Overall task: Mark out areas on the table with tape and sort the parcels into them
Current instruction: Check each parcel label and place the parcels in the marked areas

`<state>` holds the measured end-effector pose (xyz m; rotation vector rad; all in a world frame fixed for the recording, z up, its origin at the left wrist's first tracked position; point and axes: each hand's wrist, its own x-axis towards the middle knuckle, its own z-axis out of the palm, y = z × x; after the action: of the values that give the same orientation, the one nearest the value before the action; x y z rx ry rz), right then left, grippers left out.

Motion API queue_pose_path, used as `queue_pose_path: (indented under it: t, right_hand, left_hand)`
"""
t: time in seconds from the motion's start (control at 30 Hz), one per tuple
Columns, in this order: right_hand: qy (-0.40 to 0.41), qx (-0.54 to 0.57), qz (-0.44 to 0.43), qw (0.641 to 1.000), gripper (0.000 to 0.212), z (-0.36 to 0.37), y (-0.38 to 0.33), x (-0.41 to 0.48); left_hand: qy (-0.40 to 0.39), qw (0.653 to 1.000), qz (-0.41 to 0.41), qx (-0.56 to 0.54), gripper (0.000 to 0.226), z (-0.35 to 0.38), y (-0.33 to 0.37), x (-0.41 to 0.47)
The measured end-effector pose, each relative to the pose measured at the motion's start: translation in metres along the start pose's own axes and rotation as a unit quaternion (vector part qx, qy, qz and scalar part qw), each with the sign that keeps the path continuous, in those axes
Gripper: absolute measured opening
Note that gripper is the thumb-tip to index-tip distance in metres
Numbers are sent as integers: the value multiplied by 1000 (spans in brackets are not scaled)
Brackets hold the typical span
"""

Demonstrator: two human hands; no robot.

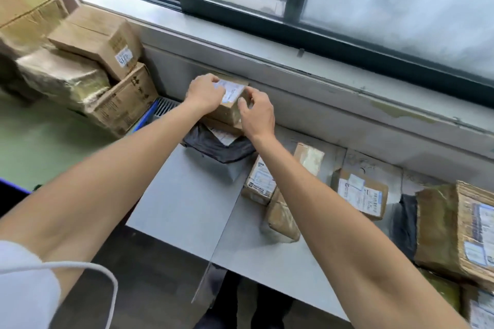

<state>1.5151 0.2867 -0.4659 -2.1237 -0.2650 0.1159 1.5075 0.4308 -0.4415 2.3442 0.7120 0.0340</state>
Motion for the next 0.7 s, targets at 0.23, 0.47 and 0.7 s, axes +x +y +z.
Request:
queue_pose_path:
  t: [0.23,0.47,0.7]
  right_hand:
    - [-47,-59,65,995,49,51,-10,39]
    - [-45,-3,226,973,56,57,13,62]
    - [-33,83,269,959,39,63,15,54]
  left_hand:
    - [-47,997,-54,21,57,-11,-35,38]
    - [-86,988,-118,-49,64,2,-58,51]
    - [-53,983,-134,-112,59,8,-71,56]
